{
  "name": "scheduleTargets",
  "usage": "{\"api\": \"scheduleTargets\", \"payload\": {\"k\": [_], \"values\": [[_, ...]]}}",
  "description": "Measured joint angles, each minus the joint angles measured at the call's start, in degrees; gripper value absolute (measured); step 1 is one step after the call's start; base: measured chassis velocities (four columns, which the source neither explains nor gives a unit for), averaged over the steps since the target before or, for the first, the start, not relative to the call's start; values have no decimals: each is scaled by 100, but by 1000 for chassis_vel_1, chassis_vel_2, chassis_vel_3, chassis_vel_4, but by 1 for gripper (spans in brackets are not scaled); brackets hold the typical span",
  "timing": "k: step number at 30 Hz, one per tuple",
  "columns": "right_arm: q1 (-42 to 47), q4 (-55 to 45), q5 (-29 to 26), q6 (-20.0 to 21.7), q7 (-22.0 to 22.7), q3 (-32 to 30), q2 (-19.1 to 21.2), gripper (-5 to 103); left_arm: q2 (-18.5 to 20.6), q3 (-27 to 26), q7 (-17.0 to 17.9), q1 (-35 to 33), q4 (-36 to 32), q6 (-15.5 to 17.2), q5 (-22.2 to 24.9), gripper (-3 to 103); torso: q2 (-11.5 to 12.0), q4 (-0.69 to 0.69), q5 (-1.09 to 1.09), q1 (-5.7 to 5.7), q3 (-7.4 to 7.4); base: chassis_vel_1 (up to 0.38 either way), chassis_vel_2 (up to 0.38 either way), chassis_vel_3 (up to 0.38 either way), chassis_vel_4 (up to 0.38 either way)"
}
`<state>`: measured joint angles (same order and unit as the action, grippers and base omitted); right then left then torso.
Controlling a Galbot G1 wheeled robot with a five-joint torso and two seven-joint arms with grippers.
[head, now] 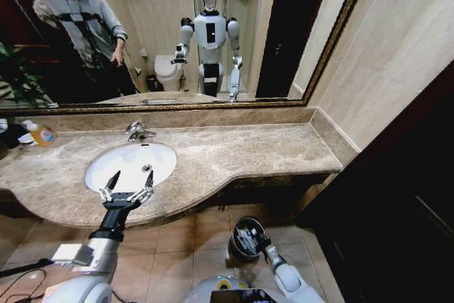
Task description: Pick up the trash from the sink and place it in the trash bin.
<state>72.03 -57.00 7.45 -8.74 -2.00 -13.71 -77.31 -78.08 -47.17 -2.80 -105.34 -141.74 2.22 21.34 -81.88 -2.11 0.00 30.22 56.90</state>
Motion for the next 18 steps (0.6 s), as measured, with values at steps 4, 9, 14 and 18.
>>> {"api": "scheduleTargets", "payload": {"k": [4, 9, 14, 18], "values": [[-180, 427, 140, -85, -1, -5, -109, 21, 0, 0, 0, 0, 0, 0, 0, 100, 0, 0, 0, 0, 0, 0, 0, 0, 0], [-357, 663, 255, -178, 23, 8, -205, 21, 0, 0, 0, 0, 0, 0, 0, 100, 0, 0, 0, 0, 0, 0, 0, 0, 0], [-469, 785, 305, -272, 81, 3, -256, 21, 0, 0, 0, 0, 0, 0, 0, 100, 0, 0, 1, 0, 0, 0, 0, 0, 0], [-491, 797, 345, -316, 90, 1, -237, 27, 0, 0, 0, 0, 0, 0, 0, 100, 0, 0, 1, 0, 0, 0, 0, 0, 0]]}}
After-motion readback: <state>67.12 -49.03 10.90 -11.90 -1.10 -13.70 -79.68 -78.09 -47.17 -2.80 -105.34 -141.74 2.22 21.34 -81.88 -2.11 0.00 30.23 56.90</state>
